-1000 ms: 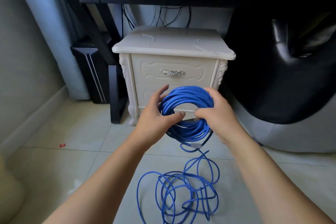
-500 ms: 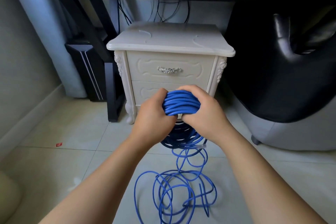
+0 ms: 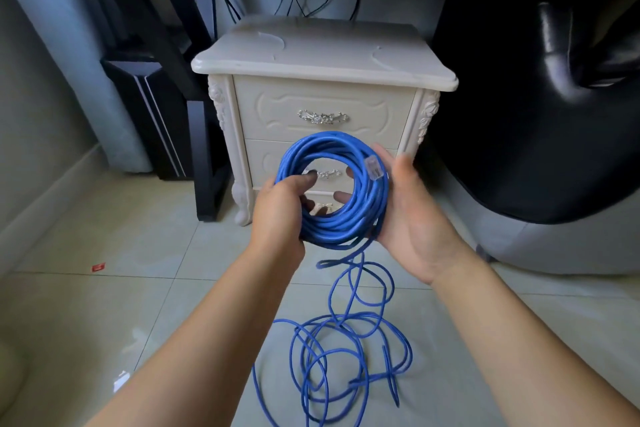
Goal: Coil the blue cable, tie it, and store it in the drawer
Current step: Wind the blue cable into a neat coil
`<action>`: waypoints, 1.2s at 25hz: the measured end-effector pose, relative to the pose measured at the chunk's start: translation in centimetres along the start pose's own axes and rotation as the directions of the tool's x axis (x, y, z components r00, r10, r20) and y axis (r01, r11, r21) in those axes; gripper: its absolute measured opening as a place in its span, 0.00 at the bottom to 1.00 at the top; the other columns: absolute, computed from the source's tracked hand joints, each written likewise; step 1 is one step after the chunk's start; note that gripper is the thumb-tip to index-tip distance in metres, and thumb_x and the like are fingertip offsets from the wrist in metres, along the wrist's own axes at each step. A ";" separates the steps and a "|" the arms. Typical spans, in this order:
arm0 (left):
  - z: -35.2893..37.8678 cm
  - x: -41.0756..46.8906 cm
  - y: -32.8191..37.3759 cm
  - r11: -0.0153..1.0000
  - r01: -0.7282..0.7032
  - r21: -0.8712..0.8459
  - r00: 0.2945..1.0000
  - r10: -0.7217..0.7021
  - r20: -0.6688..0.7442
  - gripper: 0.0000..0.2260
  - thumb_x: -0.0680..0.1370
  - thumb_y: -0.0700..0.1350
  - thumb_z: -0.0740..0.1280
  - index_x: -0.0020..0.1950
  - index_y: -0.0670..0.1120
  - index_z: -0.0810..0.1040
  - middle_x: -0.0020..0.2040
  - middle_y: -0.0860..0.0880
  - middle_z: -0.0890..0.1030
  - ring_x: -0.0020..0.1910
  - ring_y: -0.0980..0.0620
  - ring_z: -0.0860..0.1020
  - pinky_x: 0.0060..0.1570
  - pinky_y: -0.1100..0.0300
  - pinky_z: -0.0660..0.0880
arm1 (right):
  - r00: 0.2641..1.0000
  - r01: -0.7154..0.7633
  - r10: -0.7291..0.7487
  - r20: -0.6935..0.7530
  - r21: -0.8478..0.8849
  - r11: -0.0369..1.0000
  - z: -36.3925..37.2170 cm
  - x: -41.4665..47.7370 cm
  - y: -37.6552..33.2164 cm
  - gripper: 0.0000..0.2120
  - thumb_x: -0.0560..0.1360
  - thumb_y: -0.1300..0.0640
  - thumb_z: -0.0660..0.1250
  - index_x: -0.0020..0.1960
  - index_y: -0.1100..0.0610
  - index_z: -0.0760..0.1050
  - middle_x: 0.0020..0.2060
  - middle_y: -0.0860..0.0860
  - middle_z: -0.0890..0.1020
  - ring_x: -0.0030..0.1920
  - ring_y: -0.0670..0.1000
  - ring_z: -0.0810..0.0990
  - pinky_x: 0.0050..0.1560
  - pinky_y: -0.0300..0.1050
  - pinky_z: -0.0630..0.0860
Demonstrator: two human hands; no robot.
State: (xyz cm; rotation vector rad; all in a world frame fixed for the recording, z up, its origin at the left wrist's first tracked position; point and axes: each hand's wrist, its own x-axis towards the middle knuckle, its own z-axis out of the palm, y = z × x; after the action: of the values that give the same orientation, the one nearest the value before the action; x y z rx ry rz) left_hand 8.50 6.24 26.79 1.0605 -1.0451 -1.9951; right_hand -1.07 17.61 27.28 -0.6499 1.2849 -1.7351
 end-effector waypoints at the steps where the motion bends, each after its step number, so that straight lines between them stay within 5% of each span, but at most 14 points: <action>1: 0.2 -0.2 -0.2 0.999 0.031 -0.025 0.999 -0.031 -0.013 0.04 0.76 0.38 0.68 0.44 0.46 0.75 0.29 0.50 0.69 0.29 0.52 0.69 0.44 0.51 0.72 | 0.999 0.005 -0.006 -0.032 -0.051 0.999 0.1 0.2 0.6 0.52 0.52 0.30 0.78 0.71 0.36 0.62 0.66 0.45 0.78 0.63 0.54 0.80 0.65 0.56 0.74; 3: 0.7 -0.7 -0.8 0.997 0.061 -0.046 0.998 -0.061 -0.003 0.03 0.76 0.40 0.68 0.45 0.46 0.75 0.30 0.50 0.69 0.26 0.54 0.71 0.40 0.53 0.71 | 0.980 0.004 -0.042 -0.192 -0.195 0.981 0.5 0.7 1.7 0.49 0.53 0.38 0.83 0.69 0.36 0.65 0.61 0.47 0.81 0.60 0.53 0.82 0.65 0.56 0.74; 6: 1.1 -1.4 -1.5 0.999 0.039 0.035 0.995 -0.042 0.091 0.03 0.78 0.41 0.68 0.48 0.47 0.75 0.33 0.50 0.72 0.27 0.56 0.75 0.39 0.57 0.72 | 0.909 -0.009 -0.061 -0.412 -0.164 0.986 0.5 1.2 1.8 0.16 0.70 0.62 0.73 0.56 0.53 0.75 0.40 0.57 0.84 0.41 0.55 0.85 0.46 0.54 0.83; 9: 0.8 -1.1 -1.3 0.974 -0.004 0.226 0.976 -0.046 0.215 0.09 0.75 0.44 0.71 0.53 0.48 0.75 0.38 0.49 0.78 0.37 0.54 0.80 0.46 0.55 0.75 | 0.892 0.010 -0.057 -0.447 -0.108 0.994 0.1 1.1 0.8 0.14 0.72 0.72 0.64 0.50 0.55 0.75 0.31 0.55 0.77 0.30 0.54 0.80 0.27 0.46 0.78; 12: 0.1 -0.4 -0.2 0.941 -0.076 0.329 0.953 -0.029 0.302 0.24 0.67 0.51 0.76 0.60 0.50 0.74 0.50 0.49 0.82 0.50 0.53 0.82 0.54 0.55 0.77 | 0.884 0.057 -0.163 -0.439 -0.245 0.968 -0.2 1.4 0.1 0.13 0.72 0.70 0.64 0.48 0.53 0.76 0.32 0.53 0.77 0.31 0.55 0.81 0.32 0.48 0.79; 15: -0.5 -0.2 0.9 0.852 -0.314 0.420 0.896 0.120 0.427 0.32 0.69 0.47 0.77 0.69 0.58 0.69 0.56 0.56 0.80 0.51 0.65 0.79 0.49 0.73 0.74 | 0.893 0.048 -0.258 -0.369 -0.492 0.869 -0.5 1.5 -0.2 0.15 0.71 0.69 0.65 0.48 0.49 0.77 0.33 0.52 0.79 0.31 0.53 0.80 0.35 0.48 0.79; 19: -0.9 -0.1 1.5 0.477 -0.611 0.632 0.771 0.181 0.610 0.33 0.70 0.38 0.72 0.71 0.57 0.69 0.64 0.56 0.72 0.56 0.62 0.75 0.51 0.76 0.70 | 0.939 0.056 -0.311 -0.151 -0.822 0.567 -0.5 1.2 0.3 0.16 0.67 0.59 0.68 0.51 0.43 0.75 0.38 0.43 0.82 0.39 0.49 0.81 0.46 0.50 0.80; 21: -0.9 -0.2 1.0 0.282 -0.696 0.660 0.713 0.163 0.682 0.33 0.68 0.37 0.70 0.71 0.57 0.68 0.61 0.57 0.72 0.56 0.59 0.73 0.51 0.75 0.68 | 0.956 0.096 -0.291 -0.040 -0.894 0.439 -0.2 0.9 0.6 0.18 0.67 0.58 0.68 0.53 0.40 0.74 0.41 0.40 0.82 0.42 0.47 0.79 0.48 0.46 0.78; 23: -0.9 0.0 0.5 0.190 -0.705 0.684 0.710 0.186 0.679 0.30 0.70 0.38 0.69 0.70 0.57 0.68 0.56 0.56 0.76 0.52 0.57 0.74 0.44 0.73 0.68 | 0.955 0.104 -0.297 -0.015 -0.918 0.382 0.0 0.7 0.7 0.19 0.68 0.61 0.69 0.54 0.41 0.75 0.41 0.39 0.81 0.43 0.46 0.78 0.48 0.44 0.76; 27: -0.9 0.4 0.5 0.252 -0.660 0.708 0.748 0.308 0.588 0.08 0.73 0.40 0.66 0.52 0.48 0.76 0.39 0.52 0.79 0.38 0.51 0.75 0.34 0.67 0.68 | 0.937 0.132 -0.349 -0.028 -0.895 0.426 0.6 0.6 0.8 0.17 0.69 0.57 0.71 0.55 0.43 0.74 0.41 0.43 0.82 0.43 0.49 0.78 0.47 0.48 0.76; 30: -0.9 0.6 0.7 0.378 -0.602 0.704 0.797 0.342 0.498 0.02 0.73 0.41 0.68 0.44 0.45 0.75 0.31 0.53 0.75 0.28 0.57 0.70 0.27 0.67 0.65 | 0.941 0.140 -0.333 -0.059 -0.829 0.542 0.6 0.7 0.7 0.20 0.68 0.53 0.73 0.57 0.44 0.72 0.45 0.43 0.82 0.45 0.47 0.80 0.50 0.48 0.77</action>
State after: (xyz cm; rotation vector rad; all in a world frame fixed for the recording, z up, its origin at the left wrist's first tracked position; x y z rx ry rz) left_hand 9.16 5.09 26.88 0.7290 -2.3280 -1.0828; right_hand -0.71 16.60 26.81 -1.2386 2.2914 -1.3408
